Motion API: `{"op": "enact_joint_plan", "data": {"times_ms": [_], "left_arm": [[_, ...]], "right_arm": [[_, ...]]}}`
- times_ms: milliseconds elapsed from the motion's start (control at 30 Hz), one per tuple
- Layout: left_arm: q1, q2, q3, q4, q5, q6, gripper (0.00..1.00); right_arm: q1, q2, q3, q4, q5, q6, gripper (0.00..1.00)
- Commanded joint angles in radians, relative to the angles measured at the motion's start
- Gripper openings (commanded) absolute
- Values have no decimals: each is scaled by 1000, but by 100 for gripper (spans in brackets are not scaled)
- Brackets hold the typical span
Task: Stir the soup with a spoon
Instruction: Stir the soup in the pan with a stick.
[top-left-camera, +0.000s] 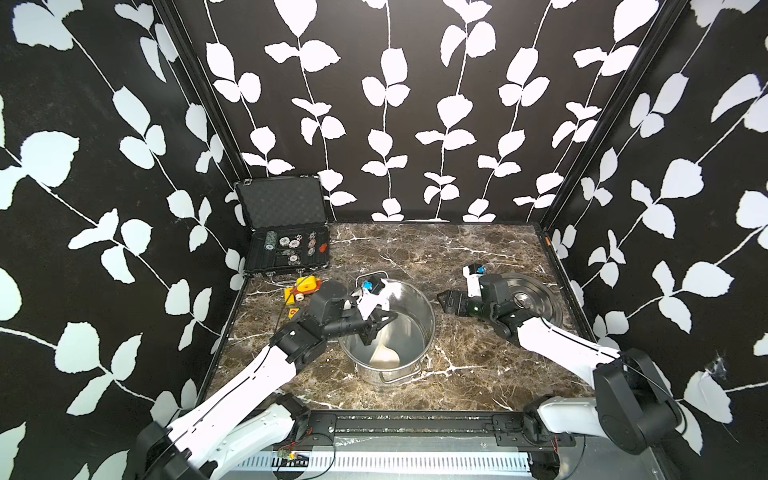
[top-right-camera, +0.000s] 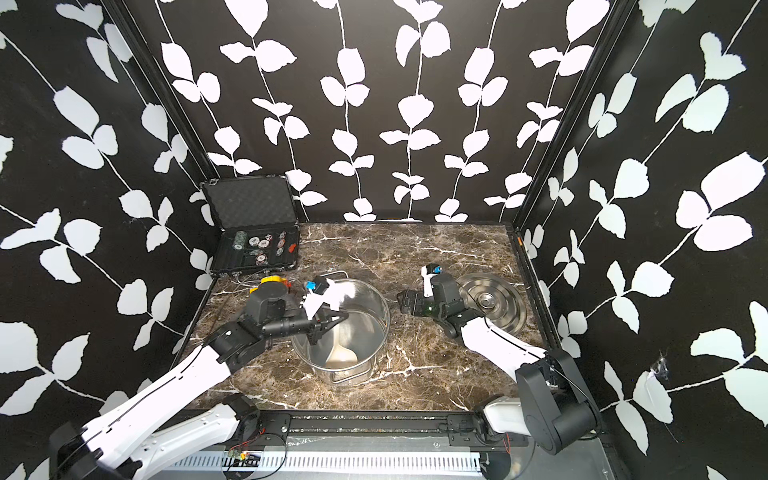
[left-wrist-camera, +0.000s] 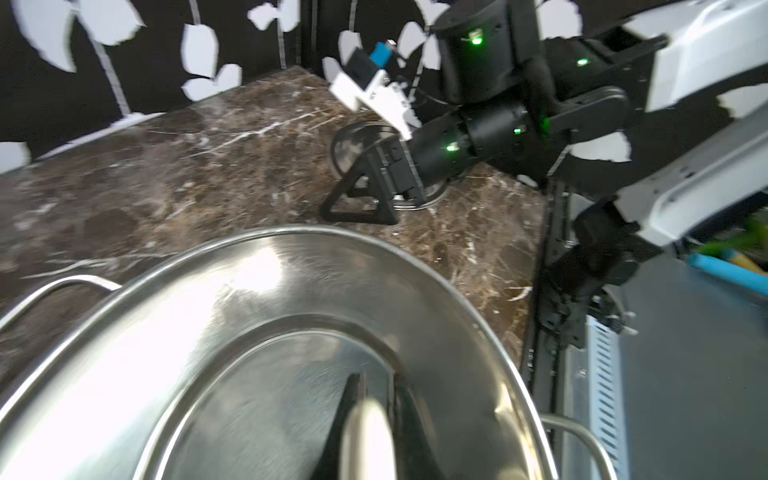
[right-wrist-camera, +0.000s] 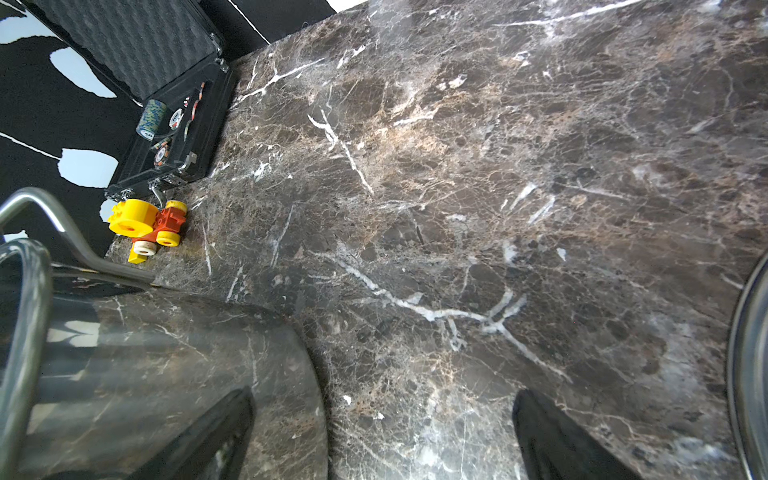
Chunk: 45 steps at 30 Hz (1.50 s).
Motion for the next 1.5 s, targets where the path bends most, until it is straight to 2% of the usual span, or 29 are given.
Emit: {"op": "enact_joint_plan", "data": {"times_ms": [0, 133, 433, 600, 767, 967, 1300, 1467], "left_arm": [[5, -62, -15, -70, -323, -12, 0], [18, -78, -18, -47, -484, -19, 0], [30, 63, 7, 149, -507, -10, 0], [35, 223, 99, 199, -414, 15, 0], [35, 374, 200, 211, -265, 25, 0], [28, 482, 272, 245, -105, 8, 0], [-140, 500, 307, 179, 12, 86, 0], [-177, 443, 259, 145, 34, 89, 0]], "right_arm": [[0, 9, 8, 46, -13, 12, 99], [0, -1, 4, 43, -10, 11, 99], [-1, -13, -3, 35, -7, 9, 99], [1, -17, -3, 25, -4, 2, 99], [0, -26, -9, 28, -3, 4, 99], [0, -38, -17, 13, 8, -4, 99], [0, -14, 1, 24, -1, -6, 99], [-1, -12, -6, 30, -1, -3, 99]]}}
